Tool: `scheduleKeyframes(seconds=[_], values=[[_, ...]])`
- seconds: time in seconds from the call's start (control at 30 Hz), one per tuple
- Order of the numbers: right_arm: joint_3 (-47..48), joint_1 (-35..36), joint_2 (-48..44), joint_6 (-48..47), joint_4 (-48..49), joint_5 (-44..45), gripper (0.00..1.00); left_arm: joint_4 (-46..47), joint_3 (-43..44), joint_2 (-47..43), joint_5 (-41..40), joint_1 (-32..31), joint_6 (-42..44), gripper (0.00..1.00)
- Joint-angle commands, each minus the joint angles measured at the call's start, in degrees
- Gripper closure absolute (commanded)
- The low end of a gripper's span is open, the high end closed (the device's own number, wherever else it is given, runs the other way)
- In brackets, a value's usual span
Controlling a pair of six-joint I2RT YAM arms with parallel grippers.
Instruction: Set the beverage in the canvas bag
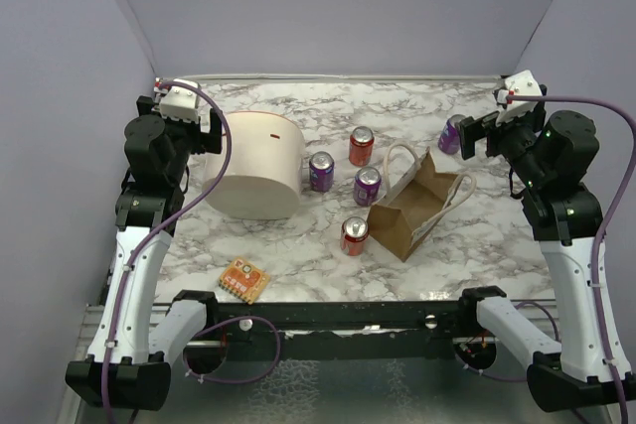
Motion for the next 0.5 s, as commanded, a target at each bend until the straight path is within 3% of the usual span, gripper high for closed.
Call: scheduleKeyframes(seconds=[0.0, 0.47], values=[[2.23, -0.54, 0.39, -0.22, -2.44, -3.24, 0.01, 2.38, -0.17, -1.36, 2.92, 0.38, 0.42, 0.01], [5.05, -0.64, 1.98, -1.06, -7.73, -6.48, 0.01, 2.27, -0.16, -1.52, 6.41, 0.45, -0.46, 0.01]])
